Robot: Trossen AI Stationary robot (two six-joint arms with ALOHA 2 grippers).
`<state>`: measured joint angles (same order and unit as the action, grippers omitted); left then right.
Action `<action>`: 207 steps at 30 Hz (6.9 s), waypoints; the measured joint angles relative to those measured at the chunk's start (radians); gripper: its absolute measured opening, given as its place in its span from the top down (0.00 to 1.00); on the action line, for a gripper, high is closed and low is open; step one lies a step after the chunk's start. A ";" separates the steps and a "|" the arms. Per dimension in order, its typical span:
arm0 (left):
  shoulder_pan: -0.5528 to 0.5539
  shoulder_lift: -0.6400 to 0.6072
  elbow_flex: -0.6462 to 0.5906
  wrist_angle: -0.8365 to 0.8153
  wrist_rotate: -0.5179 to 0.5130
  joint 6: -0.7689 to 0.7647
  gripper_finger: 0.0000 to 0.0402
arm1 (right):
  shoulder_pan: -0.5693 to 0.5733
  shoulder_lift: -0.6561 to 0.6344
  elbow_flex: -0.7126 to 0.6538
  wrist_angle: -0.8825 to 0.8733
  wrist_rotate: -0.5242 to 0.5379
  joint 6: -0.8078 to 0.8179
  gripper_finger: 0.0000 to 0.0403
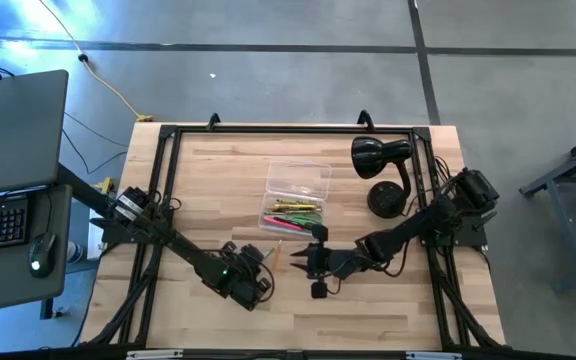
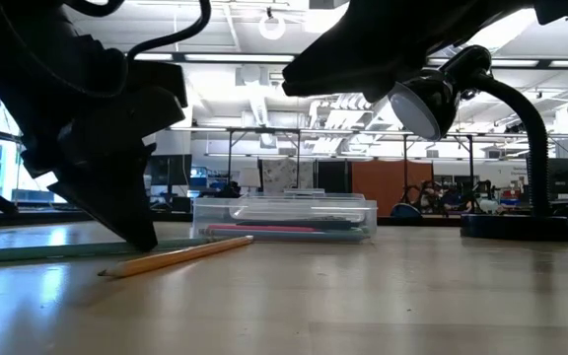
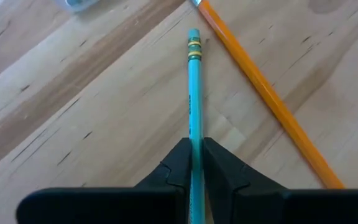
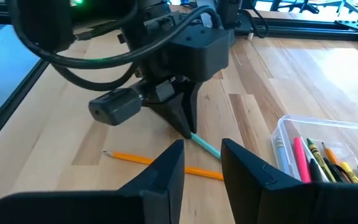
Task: Pick & place school supplies into a supply box
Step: Put the light blue pencil into the transparent supply box, then put the orange pencil into the transparent supply box
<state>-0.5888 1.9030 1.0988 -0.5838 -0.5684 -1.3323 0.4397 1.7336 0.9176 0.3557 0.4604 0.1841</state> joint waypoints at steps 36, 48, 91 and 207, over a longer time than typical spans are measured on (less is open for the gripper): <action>0.018 0.094 0.004 0.092 -0.129 -0.008 0.92 | 0.000 0.000 0.000 0.000 -0.007 0.002 0.79; 0.043 -0.017 0.171 -0.109 -0.247 0.181 0.95 | 0.000 0.000 0.000 0.000 -0.007 0.000 0.79; -0.302 -0.074 -0.286 0.334 -0.611 -0.015 0.57 | 0.039 0.023 0.000 -0.004 -0.003 -0.009 0.79; 0.602 -0.887 0.028 0.141 0.608 1.194 0.88 | -0.252 0.406 0.213 0.160 -0.809 -0.588 0.79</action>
<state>0.0128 1.0160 1.1271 -0.4430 0.0391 -0.1379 0.1881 2.1396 1.1311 0.5158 -0.3483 -0.4042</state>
